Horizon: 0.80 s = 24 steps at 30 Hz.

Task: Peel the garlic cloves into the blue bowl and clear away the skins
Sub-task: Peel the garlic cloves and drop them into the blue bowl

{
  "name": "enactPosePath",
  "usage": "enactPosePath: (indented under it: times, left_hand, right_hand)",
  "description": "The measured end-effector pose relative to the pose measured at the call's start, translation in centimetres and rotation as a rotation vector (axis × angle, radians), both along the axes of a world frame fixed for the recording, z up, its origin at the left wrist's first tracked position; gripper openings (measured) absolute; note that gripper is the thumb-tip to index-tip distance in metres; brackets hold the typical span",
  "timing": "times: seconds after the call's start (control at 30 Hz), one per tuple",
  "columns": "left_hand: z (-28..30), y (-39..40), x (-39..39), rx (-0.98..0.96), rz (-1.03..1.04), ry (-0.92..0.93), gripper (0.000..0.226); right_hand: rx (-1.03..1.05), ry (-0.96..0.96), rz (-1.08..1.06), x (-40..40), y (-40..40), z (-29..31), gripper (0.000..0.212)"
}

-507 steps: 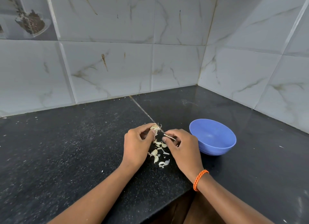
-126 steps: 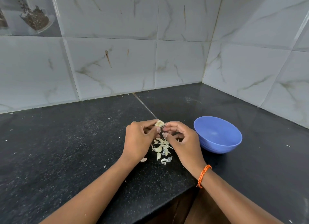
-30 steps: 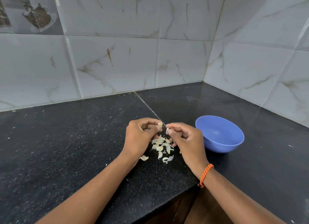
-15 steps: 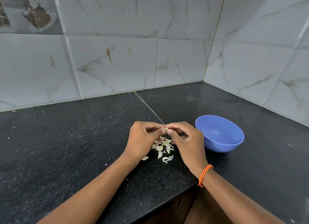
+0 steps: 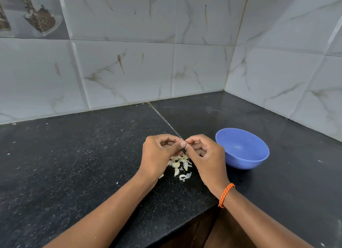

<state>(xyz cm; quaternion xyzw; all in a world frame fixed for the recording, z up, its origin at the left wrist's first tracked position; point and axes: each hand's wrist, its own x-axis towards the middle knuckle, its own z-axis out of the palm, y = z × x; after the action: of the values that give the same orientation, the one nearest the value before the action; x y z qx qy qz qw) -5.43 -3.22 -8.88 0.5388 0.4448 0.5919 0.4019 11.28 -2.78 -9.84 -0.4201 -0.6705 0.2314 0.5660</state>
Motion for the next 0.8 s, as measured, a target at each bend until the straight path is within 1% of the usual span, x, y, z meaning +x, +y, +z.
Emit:
enactPosePath:
  times: [0.13,0.27,0.37,0.47,0.57,0.7,0.8]
  left_hand:
    - [-0.1,0.3,-0.3,-0.001,-0.017,-0.006,0.003]
    - [0.1,0.8,-1.2,0.008,0.007,0.037,0.006]
    - [0.4,1.2,-2.1,0.052,0.04,0.182,0.008]
    - [0.3,1.7,-2.8,0.075,0.024,0.334,0.007]
    - [-0.1,1.9,-3.0,0.098,-0.008,0.429,0.005]
    - [0.0,2.1,-3.4,0.079,0.012,0.5,0.012]
    - [-0.6,2.6,-4.1,0.075,0.05,0.621,0.017]
  right_hand:
    - [-0.022,0.005,0.024,0.0,0.1,0.0,0.022]
    - [-0.041,-0.033,-0.034,0.2,0.5,-0.4,0.017]
    - [-0.06,-0.032,-0.054,0.2,0.4,-0.3,0.012]
    - [-0.038,-0.058,-0.079,0.1,0.4,0.0,0.009]
    - [-0.028,-0.102,-0.078,0.0,0.5,-0.2,0.005]
    - [-0.045,-0.147,-0.085,0.2,0.6,-0.2,0.017]
    - [-0.026,-0.282,-0.116,0.0,0.5,-0.5,0.031]
